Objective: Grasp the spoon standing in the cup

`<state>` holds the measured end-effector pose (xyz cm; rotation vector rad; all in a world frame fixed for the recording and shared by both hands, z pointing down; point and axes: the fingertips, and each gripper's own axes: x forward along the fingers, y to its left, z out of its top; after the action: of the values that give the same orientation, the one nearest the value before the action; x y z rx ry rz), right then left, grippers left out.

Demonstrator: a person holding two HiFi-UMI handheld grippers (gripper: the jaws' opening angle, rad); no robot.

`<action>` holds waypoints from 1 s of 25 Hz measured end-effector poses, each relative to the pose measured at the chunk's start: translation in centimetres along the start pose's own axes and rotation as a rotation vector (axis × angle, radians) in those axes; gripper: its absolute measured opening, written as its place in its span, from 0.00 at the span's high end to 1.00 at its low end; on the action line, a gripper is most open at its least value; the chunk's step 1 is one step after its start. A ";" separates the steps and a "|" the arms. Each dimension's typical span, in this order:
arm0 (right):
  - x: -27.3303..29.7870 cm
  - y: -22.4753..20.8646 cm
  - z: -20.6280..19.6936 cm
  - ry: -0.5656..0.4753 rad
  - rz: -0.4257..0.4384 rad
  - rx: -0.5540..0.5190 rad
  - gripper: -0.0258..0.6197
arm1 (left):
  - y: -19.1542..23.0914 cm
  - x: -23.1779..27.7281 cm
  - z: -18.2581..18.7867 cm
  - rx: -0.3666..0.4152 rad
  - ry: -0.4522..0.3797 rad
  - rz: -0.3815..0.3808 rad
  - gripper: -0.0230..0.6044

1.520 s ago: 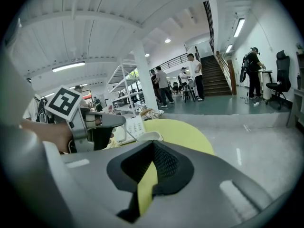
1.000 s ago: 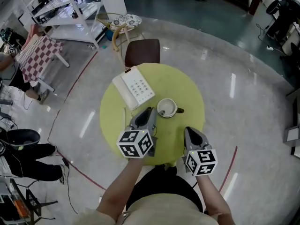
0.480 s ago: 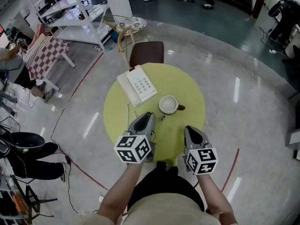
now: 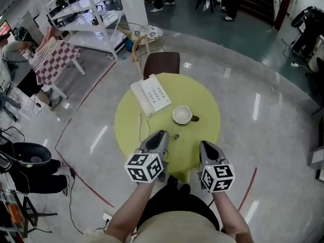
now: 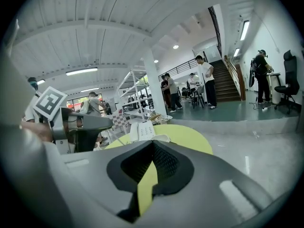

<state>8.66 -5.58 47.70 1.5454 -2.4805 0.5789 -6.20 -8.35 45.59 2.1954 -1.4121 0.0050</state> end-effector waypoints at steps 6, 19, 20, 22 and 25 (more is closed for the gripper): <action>-1.1 0.6 -0.2 -0.004 0.011 -0.010 0.96 | -0.4 -1.5 -0.6 -0.005 -0.007 0.006 0.87; -2.9 1.3 -0.9 -0.007 0.033 -0.018 0.96 | -1.5 -3.8 -2.2 0.007 -0.010 0.019 0.87; -3.1 1.3 -0.9 -0.007 0.036 -0.020 0.96 | -1.7 -3.9 -2.3 0.006 -0.008 0.019 0.87; -3.4 1.2 -0.9 -0.005 0.042 -0.022 0.96 | -2.1 -4.0 -2.5 0.007 -0.004 0.018 0.87; -3.6 1.3 -1.1 -0.011 0.054 -0.020 0.96 | -2.4 -4.1 -2.6 0.024 -0.009 0.019 0.87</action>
<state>9.03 -1.70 47.15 1.4825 -2.5353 0.5534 -5.28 -3.02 45.65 2.2039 -1.4450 0.0188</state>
